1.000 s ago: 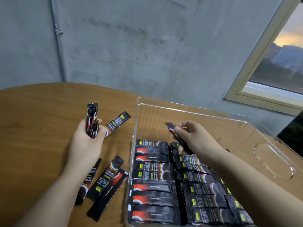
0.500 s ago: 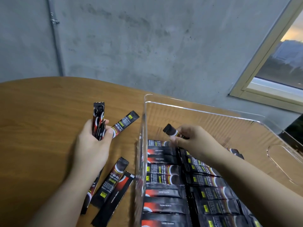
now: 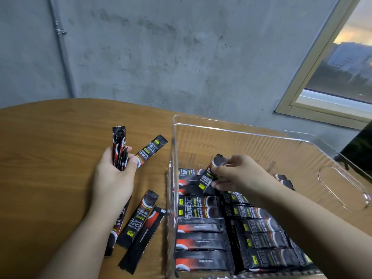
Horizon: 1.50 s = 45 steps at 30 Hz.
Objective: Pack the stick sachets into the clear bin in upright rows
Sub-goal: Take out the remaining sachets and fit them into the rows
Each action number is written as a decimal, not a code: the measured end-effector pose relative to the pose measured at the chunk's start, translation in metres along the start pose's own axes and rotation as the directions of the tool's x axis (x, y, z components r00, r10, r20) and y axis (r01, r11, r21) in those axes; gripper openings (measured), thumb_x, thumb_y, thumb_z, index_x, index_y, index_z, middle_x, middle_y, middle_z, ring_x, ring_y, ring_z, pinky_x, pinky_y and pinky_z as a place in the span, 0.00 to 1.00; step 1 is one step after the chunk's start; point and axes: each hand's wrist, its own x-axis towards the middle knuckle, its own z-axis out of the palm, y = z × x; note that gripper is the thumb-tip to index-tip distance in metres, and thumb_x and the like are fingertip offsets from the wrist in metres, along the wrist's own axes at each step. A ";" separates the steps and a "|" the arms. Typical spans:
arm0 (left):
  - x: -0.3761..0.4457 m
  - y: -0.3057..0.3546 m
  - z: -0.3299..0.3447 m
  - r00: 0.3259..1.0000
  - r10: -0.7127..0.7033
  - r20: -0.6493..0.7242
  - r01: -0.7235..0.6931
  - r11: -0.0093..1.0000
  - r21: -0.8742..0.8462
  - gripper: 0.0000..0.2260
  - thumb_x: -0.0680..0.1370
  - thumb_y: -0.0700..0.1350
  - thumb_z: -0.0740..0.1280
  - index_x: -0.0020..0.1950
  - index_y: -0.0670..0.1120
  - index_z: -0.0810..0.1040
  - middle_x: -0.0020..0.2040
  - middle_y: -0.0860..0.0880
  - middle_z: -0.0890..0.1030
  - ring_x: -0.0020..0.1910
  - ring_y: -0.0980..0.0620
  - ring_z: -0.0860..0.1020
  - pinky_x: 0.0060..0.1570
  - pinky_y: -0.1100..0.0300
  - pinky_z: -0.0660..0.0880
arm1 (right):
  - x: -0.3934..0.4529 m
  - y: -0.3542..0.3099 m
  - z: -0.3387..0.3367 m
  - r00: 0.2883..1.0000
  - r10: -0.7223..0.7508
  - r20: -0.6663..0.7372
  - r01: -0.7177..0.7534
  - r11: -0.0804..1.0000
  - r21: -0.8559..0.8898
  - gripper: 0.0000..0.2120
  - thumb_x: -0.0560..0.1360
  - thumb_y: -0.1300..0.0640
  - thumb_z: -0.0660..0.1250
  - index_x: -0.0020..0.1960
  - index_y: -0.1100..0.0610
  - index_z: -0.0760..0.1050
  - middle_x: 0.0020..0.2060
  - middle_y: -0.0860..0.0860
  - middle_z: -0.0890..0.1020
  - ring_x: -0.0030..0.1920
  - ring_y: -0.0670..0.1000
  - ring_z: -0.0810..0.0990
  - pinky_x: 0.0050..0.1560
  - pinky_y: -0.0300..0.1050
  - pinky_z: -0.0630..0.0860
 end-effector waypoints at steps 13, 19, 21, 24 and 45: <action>-0.002 0.001 -0.001 0.999 0.033 0.036 -0.033 0.999 -0.004 0.09 0.77 0.41 0.66 0.45 0.57 0.75 0.42 0.56 0.80 0.39 0.48 0.78 0.43 0.54 0.72 | 0.016 0.006 0.030 0.991 0.129 -0.041 -0.110 0.944 0.311 0.07 0.80 0.62 0.61 0.52 0.67 0.69 0.39 0.58 0.83 0.30 0.50 0.76 0.30 0.37 0.76; -0.002 0.002 -0.001 0.998 0.042 0.044 -0.041 0.999 -0.008 0.09 0.77 0.40 0.66 0.46 0.56 0.75 0.42 0.56 0.80 0.39 0.49 0.78 0.42 0.55 0.73 | 0.002 0.008 0.023 0.998 -0.029 -0.064 0.006 0.942 -0.335 0.14 0.78 0.56 0.64 0.57 0.64 0.66 0.45 0.56 0.84 0.26 0.46 0.76 0.26 0.35 0.69; -0.002 0.002 -0.001 0.999 0.034 0.040 -0.034 0.999 -0.012 0.09 0.76 0.40 0.67 0.46 0.56 0.75 0.41 0.57 0.80 0.39 0.50 0.77 0.43 0.55 0.72 | 0.001 0.012 0.018 0.975 -0.208 -0.079 0.130 0.821 -0.556 0.22 0.78 0.54 0.63 0.69 0.57 0.63 0.43 0.51 0.83 0.31 0.45 0.78 0.27 0.34 0.69; -0.003 0.006 -0.003 0.999 0.037 0.034 -0.036 0.999 -0.026 0.10 0.76 0.40 0.67 0.45 0.56 0.75 0.41 0.57 0.80 0.38 0.49 0.77 0.42 0.56 0.72 | -0.003 0.011 0.012 0.925 -0.376 0.055 0.283 0.585 -0.760 0.14 0.77 0.59 0.60 0.61 0.52 0.76 0.51 0.48 0.83 0.52 0.49 0.79 0.47 0.39 0.72; -0.066 0.100 -0.030 0.961 0.199 0.194 -0.151 0.960 -0.235 0.10 0.75 0.31 0.68 0.47 0.47 0.76 0.33 0.49 0.82 0.22 0.55 0.71 0.20 0.64 0.66 | -0.058 -0.054 0.036 0.873 -0.467 0.140 0.391 0.843 0.370 0.03 0.74 0.65 0.68 0.43 0.59 0.76 0.27 0.48 0.78 0.29 0.44 0.75 0.32 0.33 0.72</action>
